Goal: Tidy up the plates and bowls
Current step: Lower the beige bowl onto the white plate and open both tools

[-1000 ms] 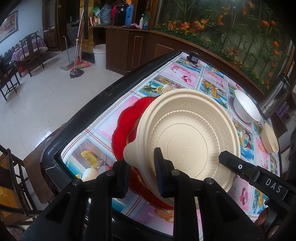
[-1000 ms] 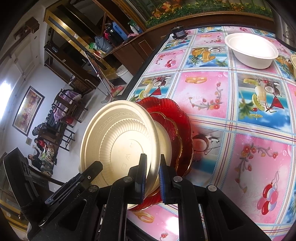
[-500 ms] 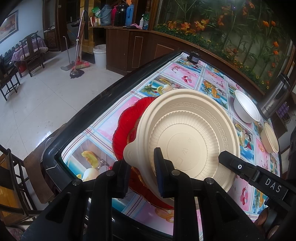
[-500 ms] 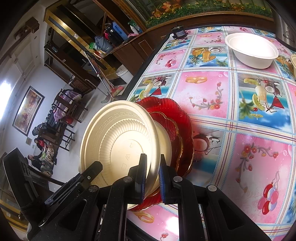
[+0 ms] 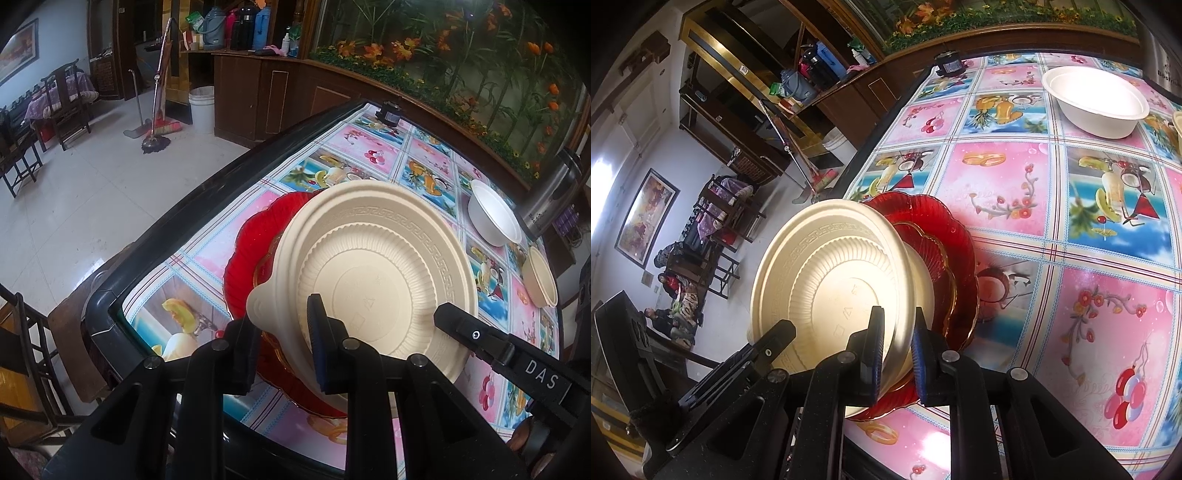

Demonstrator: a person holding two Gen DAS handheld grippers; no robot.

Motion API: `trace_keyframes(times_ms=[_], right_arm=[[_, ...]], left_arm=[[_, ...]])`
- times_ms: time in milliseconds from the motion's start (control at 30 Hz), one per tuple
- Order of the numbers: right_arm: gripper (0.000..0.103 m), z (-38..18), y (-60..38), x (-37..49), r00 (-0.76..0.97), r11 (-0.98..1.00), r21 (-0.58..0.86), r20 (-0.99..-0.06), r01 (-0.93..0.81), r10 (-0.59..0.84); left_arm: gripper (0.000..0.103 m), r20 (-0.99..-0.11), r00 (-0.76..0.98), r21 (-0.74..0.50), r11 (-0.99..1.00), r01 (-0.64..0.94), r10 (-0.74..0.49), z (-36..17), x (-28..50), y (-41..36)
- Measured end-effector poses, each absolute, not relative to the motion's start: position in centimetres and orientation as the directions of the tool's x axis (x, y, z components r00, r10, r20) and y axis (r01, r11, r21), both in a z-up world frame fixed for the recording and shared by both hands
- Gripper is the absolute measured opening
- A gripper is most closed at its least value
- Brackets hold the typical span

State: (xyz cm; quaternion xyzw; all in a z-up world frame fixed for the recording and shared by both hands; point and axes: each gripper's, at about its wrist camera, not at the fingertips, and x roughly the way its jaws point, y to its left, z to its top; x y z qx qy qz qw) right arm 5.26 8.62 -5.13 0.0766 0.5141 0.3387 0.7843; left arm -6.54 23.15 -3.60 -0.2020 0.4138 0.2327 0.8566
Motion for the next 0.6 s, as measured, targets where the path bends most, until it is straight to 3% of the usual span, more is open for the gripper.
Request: trace_keyframes(times_ms=[133,233,367,600], right_arm=[[0.016,-5.1,8.5,5.3,0.242,0.759,0.468,-0.755,-0.453,0.609],[0.024,-5.0,8.5,5.3,0.242,0.757,0.470,-0.753,-0.453,0.612],[0.053,-4.7,8.2,5.2,0.248,0.752,0.477,-0.743,-0.454,0.622],[0.057,-3.5,7.6,4.8,0.274,0.743,0.484,-0.719,-0.462,0.638]], left_arm=[[0.022,-0.798,0.553,-0.152,0.809,-0.568,0.238,-3.3,-6.5,22.9],[0.026,-0.799,0.554,-0.151,0.812,-0.563,0.235,-3.2,-6.4,22.7],[0.057,-0.786,0.567,-0.155,0.809,-0.567,0.246,-2.7,-6.7,22.5],[0.057,-0.758,0.590,-0.151,0.806,-0.572,0.277,-1.6,-7.3,22.4]])
